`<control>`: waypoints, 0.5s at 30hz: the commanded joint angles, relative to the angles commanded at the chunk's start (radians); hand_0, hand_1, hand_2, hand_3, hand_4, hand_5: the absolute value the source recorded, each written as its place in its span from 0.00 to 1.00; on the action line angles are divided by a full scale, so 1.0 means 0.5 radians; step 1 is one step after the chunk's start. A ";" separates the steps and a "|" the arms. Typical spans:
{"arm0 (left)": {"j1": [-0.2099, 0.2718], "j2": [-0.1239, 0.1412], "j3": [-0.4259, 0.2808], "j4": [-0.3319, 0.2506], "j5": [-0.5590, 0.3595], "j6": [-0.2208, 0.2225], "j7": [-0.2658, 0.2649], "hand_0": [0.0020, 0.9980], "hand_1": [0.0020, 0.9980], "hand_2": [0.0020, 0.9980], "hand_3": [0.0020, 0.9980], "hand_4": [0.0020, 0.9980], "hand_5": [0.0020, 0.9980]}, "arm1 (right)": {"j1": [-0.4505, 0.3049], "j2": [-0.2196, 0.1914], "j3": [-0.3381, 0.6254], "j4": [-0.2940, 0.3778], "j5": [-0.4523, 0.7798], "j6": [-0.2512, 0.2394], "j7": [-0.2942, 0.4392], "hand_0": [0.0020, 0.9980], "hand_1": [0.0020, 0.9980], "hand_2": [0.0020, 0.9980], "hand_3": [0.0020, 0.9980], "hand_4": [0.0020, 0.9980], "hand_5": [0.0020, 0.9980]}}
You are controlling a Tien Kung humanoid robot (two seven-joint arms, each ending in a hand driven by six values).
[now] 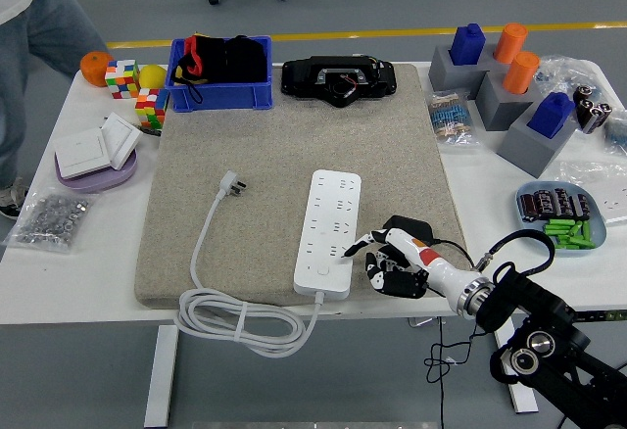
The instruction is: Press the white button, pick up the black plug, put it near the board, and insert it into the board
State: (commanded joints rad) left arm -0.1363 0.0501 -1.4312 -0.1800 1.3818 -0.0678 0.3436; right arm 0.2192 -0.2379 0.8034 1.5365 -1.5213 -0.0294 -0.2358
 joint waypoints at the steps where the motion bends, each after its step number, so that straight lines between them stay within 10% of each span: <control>1: 0.000 0.001 0.000 0.000 0.000 0.000 0.000 0.77 0.71 0.67 0.74 0.66 0.53 | 0.013 0.006 -0.014 -0.004 0.000 -0.002 -0.001 0.00 0.00 0.14 0.65 0.24 0.00; 15: -0.005 0.009 0.017 0.000 -0.016 0.000 -0.001 0.77 0.71 0.67 0.74 0.66 0.53 | 0.162 0.053 -0.210 -0.033 0.131 -0.013 0.000 0.00 0.00 0.14 0.64 0.23 0.00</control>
State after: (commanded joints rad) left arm -0.1388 0.0547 -1.4229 -0.1800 1.3737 -0.0680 0.3429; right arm 0.3002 -0.2112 0.6983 1.5200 -1.4556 -0.0359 -0.2359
